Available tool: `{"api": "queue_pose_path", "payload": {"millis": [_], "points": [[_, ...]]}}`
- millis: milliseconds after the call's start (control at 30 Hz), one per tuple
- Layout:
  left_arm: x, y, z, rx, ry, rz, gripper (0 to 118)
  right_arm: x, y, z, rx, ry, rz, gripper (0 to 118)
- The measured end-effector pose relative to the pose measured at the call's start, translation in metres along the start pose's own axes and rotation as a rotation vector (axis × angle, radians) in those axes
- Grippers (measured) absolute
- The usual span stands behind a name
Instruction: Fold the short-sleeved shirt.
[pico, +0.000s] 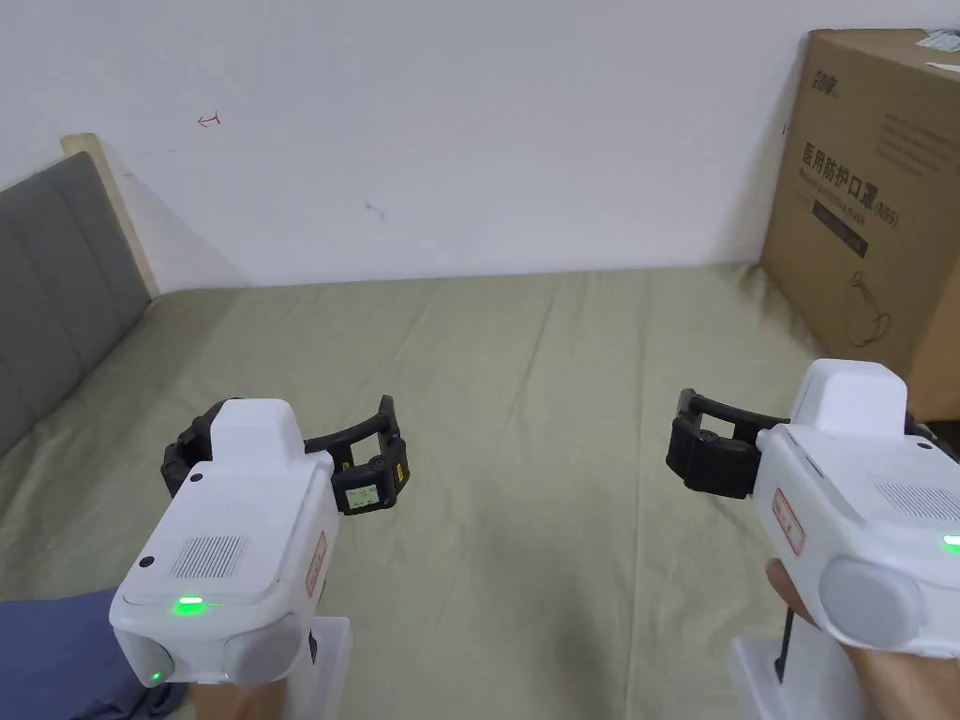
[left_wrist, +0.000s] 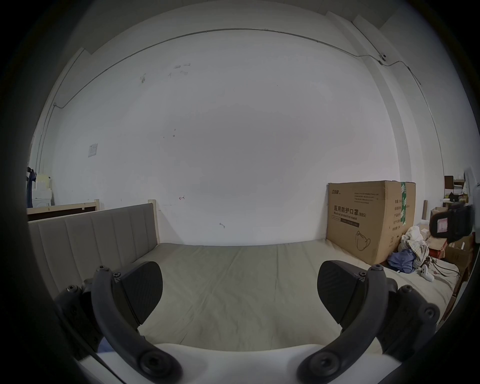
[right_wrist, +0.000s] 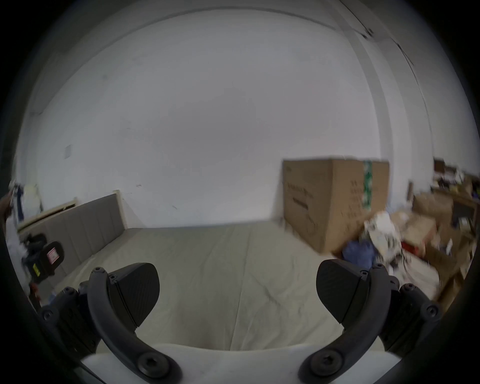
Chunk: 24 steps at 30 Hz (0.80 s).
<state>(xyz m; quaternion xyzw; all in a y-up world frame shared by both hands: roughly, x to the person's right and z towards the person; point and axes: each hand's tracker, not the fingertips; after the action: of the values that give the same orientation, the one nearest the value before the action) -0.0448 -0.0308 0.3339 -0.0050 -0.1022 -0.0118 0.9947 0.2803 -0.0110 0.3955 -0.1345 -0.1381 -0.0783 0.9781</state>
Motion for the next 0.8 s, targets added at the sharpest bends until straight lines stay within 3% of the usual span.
{"api": "queue_pose_path", "payload": {"millis": [100,167,233,300,367,433,600,800], "points": [[-0.001,0.000,0.001,0.001,-0.004,0.011,118,-0.001,0.002,-0.020,-0.346,-0.100,-0.114,117],[-0.001,0.000,0.002,0.004,-0.006,0.015,118,0.004,0.001,-0.034,-0.591,-0.102,-0.111,115],[-0.001,0.000,0.002,0.000,-0.007,0.013,118,0.009,-0.006,-0.043,-0.668,-0.091,-0.185,115],[-0.001,0.000,0.002,0.001,-0.010,0.009,118,0.012,-0.010,-0.046,-0.685,-0.078,-0.242,115],[-0.001,-0.001,0.002,0.001,-0.009,0.005,118,0.013,-0.013,-0.045,-0.673,-0.056,-0.231,115],[-0.002,-0.001,0.002,-0.001,-0.007,0.002,118,0.010,-0.009,-0.041,-0.637,-0.040,-0.198,115],[-0.003,-0.003,0.001,-0.002,-0.004,0.012,118,-0.003,0.004,-0.026,-0.523,-0.128,-0.117,115],[-0.003,-0.003,0.001,0.001,0.001,0.016,118,-0.004,0.010,-0.021,-0.471,-0.089,-0.072,115]]}}
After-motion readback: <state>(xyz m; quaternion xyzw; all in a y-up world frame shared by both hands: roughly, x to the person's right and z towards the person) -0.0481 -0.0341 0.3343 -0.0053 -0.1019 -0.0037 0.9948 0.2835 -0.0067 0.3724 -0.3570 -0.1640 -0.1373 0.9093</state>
